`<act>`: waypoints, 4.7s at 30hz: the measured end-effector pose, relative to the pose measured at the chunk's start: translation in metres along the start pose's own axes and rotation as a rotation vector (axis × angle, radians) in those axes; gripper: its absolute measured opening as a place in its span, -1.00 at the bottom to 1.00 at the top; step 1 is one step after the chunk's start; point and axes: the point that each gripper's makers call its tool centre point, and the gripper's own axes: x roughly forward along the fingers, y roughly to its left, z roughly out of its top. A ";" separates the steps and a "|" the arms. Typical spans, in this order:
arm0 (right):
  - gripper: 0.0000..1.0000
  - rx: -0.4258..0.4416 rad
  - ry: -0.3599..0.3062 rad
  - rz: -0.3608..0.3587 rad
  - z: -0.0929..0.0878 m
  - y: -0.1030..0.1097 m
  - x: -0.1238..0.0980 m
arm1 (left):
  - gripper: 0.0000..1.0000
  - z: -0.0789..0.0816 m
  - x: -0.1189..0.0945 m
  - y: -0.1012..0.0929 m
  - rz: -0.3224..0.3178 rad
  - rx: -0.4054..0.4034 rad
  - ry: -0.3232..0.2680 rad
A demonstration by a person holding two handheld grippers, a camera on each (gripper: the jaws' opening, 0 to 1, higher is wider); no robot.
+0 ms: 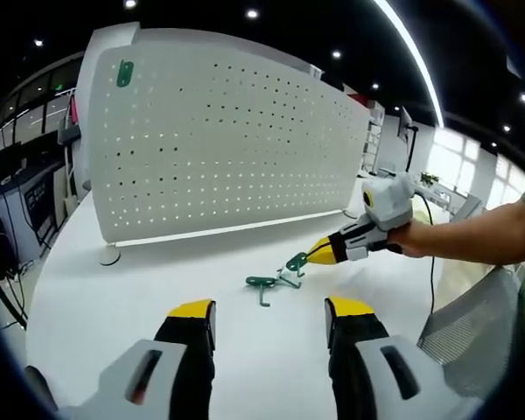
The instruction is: Insert the hook assembly into the mounting plate slot until the hook locks in place.
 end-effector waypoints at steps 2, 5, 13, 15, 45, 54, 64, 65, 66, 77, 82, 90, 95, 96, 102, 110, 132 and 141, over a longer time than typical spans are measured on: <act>-1.00 0.003 -0.006 -0.006 0.007 0.001 -0.005 | 0.01 0.002 0.000 -0.001 -0.005 0.004 -0.006; -1.00 0.001 -0.016 -0.004 0.019 0.006 -0.013 | 0.01 0.004 0.000 -0.004 -0.012 0.011 -0.013; -1.00 -0.010 -0.020 -0.001 0.050 0.025 -0.027 | -0.02 0.014 -0.004 -0.012 -0.032 0.044 -0.052; -1.00 -0.001 -0.016 0.005 0.057 0.032 -0.030 | -0.03 0.017 -0.005 -0.013 -0.034 0.062 -0.062; -1.00 0.102 0.027 0.108 0.107 0.120 -0.066 | -0.31 0.048 -0.022 -0.056 -0.034 0.609 -0.217; -1.00 0.127 0.030 0.136 0.107 0.135 -0.064 | -0.43 0.050 -0.024 -0.057 -0.039 0.637 -0.234; -1.00 0.172 0.024 0.168 0.109 0.144 -0.065 | -0.70 0.050 -0.025 -0.063 -0.066 0.666 -0.250; -1.00 0.173 0.025 0.171 0.109 0.145 -0.065 | -0.73 0.050 -0.025 -0.064 -0.068 0.668 -0.253; -1.00 0.174 0.025 0.172 0.109 0.145 -0.065 | -0.75 0.051 -0.025 -0.064 -0.070 0.668 -0.255; -1.00 0.205 0.023 0.197 0.111 0.150 -0.066 | -0.83 0.048 -0.024 -0.064 -0.094 0.649 -0.247; -1.00 0.215 0.025 0.205 0.111 0.152 -0.066 | -0.88 0.047 -0.023 -0.065 -0.102 0.645 -0.245; -1.00 0.229 0.028 0.214 0.111 0.152 -0.066 | -0.91 0.047 -0.022 -0.065 -0.108 0.641 -0.241; -1.00 0.234 0.032 0.220 0.111 0.153 -0.066 | -0.92 0.046 -0.022 -0.064 -0.112 0.633 -0.236; -1.00 0.235 0.032 0.221 0.111 0.153 -0.066 | -0.92 0.046 -0.022 -0.064 -0.113 0.633 -0.237; -1.00 0.249 0.034 0.224 0.111 0.153 -0.067 | -0.92 0.046 -0.022 -0.064 -0.113 0.631 -0.240; -0.99 0.286 0.021 0.228 0.113 0.153 -0.067 | -0.93 0.048 -0.023 -0.062 -0.118 0.584 -0.250; -0.57 0.117 -0.087 0.125 0.122 0.138 -0.073 | -0.93 0.046 -0.022 -0.057 -0.109 0.523 -0.236; -0.19 0.095 -0.097 0.078 0.112 0.130 -0.074 | -0.93 0.044 -0.022 -0.057 -0.116 0.502 -0.228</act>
